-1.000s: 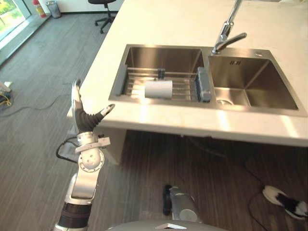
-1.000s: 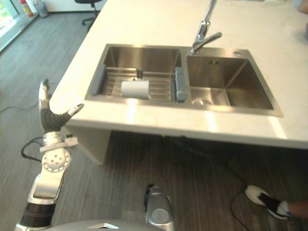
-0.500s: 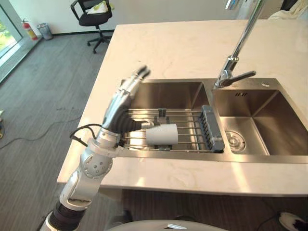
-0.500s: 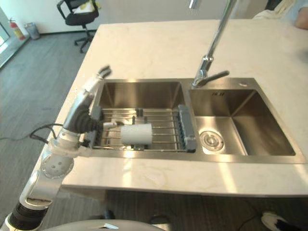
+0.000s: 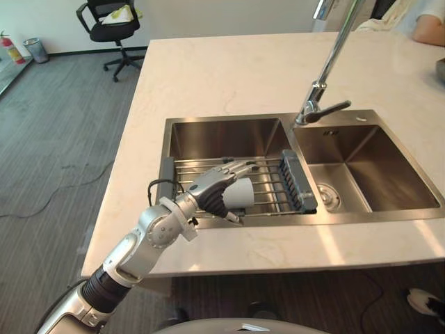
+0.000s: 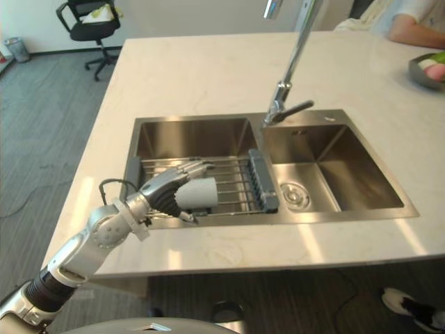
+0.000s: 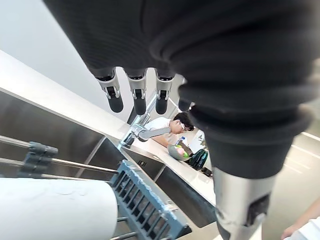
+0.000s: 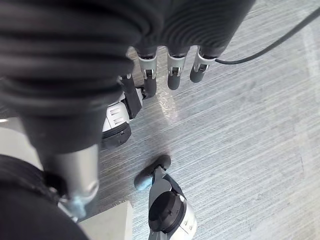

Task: Walk over to the sink, pick up the cup, carry it to the dishwasher, place the cup inside the dishwasher, then close the dishwasher door

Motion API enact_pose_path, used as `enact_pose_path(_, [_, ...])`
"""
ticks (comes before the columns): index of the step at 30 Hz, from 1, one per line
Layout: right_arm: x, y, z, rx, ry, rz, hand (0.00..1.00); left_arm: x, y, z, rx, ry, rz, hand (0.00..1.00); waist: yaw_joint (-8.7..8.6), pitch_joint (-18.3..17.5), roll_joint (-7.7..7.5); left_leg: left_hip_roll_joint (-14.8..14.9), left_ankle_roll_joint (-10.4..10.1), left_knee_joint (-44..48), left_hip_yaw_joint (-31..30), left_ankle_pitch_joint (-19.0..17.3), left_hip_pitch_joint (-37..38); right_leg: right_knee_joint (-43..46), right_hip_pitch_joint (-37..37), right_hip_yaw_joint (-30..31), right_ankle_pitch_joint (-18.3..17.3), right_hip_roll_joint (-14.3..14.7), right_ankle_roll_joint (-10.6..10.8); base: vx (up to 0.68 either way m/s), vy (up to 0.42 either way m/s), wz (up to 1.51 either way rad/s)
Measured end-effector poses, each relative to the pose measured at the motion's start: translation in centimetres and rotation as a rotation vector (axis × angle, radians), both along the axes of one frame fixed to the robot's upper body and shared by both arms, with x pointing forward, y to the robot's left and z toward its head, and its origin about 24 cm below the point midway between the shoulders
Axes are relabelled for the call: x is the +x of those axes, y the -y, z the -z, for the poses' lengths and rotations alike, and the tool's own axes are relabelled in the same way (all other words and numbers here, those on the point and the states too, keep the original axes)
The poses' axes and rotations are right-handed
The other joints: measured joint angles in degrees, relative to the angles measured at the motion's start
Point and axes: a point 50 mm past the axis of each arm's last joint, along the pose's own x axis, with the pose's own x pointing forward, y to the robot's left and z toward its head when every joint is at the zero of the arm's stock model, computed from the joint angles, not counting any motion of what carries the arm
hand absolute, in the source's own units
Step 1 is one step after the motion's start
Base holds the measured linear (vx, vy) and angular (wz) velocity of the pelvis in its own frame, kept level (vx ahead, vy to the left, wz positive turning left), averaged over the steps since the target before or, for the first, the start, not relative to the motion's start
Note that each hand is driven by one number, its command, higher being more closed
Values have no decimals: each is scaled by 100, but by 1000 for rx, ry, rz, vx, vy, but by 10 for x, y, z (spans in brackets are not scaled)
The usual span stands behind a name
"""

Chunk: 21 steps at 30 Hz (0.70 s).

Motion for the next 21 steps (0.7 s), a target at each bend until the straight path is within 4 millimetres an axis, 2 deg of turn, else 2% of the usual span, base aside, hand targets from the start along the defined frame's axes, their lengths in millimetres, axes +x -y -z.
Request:
enact_pose_path(2, [2, -2, 0, 4, 0, -20, 0, 13, -8, 4, 42, -21, -61, 0, -38, -6, -97, -120, 59, -44, 113, 60, 16, -592, 221, -24, 64, -77, 48, -82, 15, -36])
enact_pose_path(5, [6, -1, 0, 0, 5, -25, 0, 25, -15, 8, 65, -48, -116, 0, -126, 14, -73, -188, 73, -292, 87, 252, 107, -751, 264, -41, 35, -127, 92, -142, -27, -9])
enact_pose_path(12, [11, 9, -2, -20, -5, -107, 0, 38, -17, 4, 89, -44, -150, 0, -148, -21, -24, -181, 97, -296, 78, 335, 108, -905, 332, -36, 80, -112, 148, -94, 3, 0])
enact_pose_path(21, [12, 1, -1, 22, -23, -140, 0, 47, -28, 6, 152, -104, -215, 0, -311, -168, -181, -263, 129, -295, 138, 254, 43, -1206, 379, -12, 308, -132, 164, 38, 16, -2])
